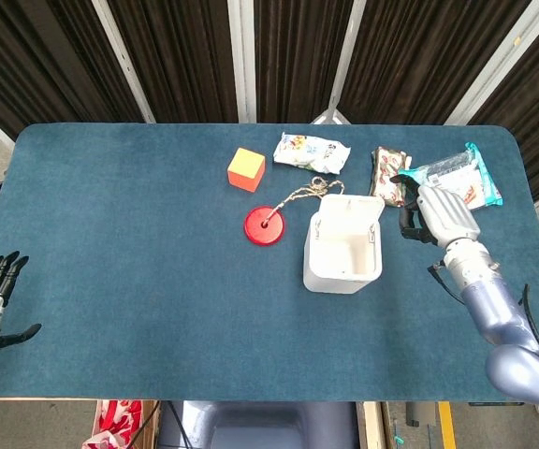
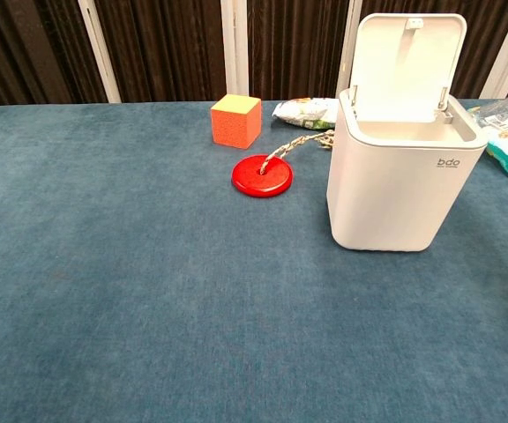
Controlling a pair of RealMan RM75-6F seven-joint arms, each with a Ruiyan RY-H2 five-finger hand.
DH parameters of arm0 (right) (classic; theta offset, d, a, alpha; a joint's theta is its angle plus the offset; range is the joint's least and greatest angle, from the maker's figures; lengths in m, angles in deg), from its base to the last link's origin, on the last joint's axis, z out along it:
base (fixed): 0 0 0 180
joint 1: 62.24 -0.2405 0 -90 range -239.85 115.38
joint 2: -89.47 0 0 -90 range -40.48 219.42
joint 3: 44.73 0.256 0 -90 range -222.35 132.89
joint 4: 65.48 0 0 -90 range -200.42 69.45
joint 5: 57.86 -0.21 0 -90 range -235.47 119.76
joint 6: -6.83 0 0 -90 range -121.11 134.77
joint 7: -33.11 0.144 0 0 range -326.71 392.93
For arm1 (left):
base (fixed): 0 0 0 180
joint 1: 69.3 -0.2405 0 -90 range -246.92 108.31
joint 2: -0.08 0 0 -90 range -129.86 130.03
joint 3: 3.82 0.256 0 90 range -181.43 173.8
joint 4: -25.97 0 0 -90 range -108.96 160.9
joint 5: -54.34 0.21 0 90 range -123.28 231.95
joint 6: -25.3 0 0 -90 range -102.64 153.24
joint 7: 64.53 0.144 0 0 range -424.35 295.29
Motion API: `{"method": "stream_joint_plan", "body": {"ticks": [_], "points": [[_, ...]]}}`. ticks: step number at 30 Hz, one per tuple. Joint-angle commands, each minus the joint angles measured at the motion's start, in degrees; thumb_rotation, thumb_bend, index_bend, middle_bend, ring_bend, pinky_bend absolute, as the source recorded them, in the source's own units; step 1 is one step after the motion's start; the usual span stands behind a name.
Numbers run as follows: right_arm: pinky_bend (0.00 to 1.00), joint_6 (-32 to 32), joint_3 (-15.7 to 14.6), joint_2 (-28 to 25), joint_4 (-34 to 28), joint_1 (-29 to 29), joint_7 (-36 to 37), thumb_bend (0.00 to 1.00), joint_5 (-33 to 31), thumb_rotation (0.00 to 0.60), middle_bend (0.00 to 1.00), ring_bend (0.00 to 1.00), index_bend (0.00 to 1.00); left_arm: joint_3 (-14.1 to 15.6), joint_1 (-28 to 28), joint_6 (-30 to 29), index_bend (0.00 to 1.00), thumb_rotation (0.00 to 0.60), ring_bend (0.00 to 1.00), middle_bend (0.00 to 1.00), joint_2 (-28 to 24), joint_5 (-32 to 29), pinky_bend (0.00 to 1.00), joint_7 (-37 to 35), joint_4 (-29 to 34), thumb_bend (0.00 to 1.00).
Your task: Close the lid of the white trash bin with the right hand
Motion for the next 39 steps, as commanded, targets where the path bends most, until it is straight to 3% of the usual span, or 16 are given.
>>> {"method": "stream_joint_plan", "body": {"ticks": [1, 12, 31, 39], "points": [[0.76, 0.4, -1.3, 0.1, -0.3, -1.7, -1.4, 0.74, -2.3, 0.600, 0.78, 0.83, 0.20, -0.1, 0.1, 0.2, 0.00, 0.600, 0.00, 0.00, 0.0, -0.2, 0.00, -0.3, 0.0, 0.00], [0.76, 1.7, -3.1, -2.4, -5.6, -4.0, -1.6, 0.74, -4.7, 0.600, 0.78, 0.83, 0.22, 0.0, 0.2, 0.4, 0.00, 0.600, 0.00, 0.00, -0.1, -0.2, 0.00, -0.8, 0.1, 0.00], [0.76, 3.5, -6.9, -7.1, -15.3, -1.9, 1.0, 0.75, 2.4, 0.600, 0.78, 0.83, 0.22, 0.0, 0.1, 0.0, 0.00, 0.600, 0.00, 0.00, 0.0, -0.2, 0.00, 0.2, 0.2, 0.00], [0.76, 2.9, -9.6, -6.1, -16.2, -1.9, 0.3, 0.75, 3.8, 0.600, 0.78, 0.83, 0.22, 0.2, 0.1, -0.3, 0.00, 0.600, 0.00, 0.00, 0.1, 0.2, 0.00, 0.4, 0.3, 0.00]]}}
